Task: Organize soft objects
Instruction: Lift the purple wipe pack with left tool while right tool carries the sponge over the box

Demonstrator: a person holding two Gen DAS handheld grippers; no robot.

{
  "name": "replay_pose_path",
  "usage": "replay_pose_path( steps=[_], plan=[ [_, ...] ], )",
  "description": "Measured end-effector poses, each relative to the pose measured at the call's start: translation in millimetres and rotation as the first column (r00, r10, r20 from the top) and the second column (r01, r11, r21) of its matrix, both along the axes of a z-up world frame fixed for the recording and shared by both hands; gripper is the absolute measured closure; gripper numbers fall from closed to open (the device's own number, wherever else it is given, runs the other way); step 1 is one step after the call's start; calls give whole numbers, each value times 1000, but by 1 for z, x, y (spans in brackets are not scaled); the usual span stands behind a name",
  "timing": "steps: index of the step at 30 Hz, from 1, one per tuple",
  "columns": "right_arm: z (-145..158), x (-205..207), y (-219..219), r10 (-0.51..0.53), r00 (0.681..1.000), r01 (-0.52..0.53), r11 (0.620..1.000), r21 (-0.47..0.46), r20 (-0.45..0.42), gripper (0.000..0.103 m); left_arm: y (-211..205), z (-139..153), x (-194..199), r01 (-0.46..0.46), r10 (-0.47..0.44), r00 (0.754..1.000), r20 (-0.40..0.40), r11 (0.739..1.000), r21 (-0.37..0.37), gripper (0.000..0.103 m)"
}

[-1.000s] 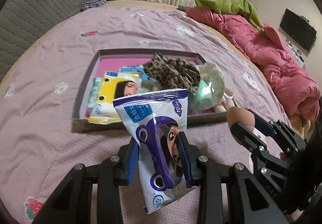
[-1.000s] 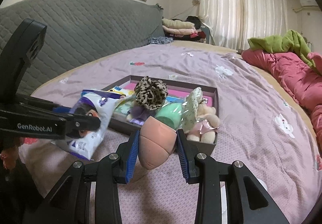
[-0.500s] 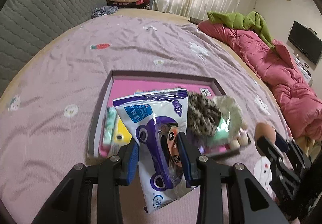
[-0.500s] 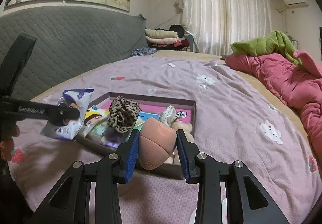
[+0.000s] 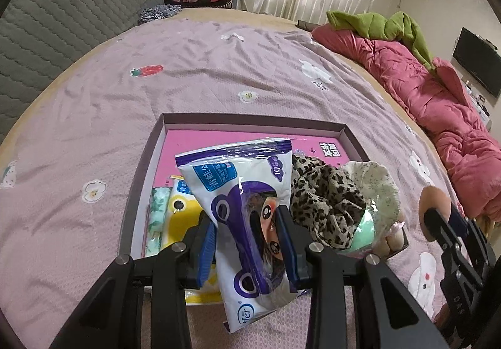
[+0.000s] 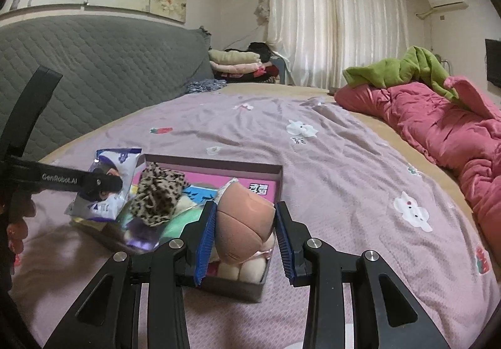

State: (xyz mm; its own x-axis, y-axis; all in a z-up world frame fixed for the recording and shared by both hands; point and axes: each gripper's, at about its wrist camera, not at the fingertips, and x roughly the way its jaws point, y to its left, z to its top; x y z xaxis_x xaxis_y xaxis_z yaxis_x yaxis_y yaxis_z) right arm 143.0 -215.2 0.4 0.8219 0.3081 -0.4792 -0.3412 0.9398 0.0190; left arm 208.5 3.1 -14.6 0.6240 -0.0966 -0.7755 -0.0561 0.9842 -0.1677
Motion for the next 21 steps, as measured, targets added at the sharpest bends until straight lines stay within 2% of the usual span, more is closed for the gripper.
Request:
replay_pose_path(
  steps=[21],
  plan=[
    [-15, 21, 11, 15, 1000, -16, 999, -42, -14, 65, -3, -17, 8, 29, -28, 999, -35, 999, 27, 66]
  ],
)
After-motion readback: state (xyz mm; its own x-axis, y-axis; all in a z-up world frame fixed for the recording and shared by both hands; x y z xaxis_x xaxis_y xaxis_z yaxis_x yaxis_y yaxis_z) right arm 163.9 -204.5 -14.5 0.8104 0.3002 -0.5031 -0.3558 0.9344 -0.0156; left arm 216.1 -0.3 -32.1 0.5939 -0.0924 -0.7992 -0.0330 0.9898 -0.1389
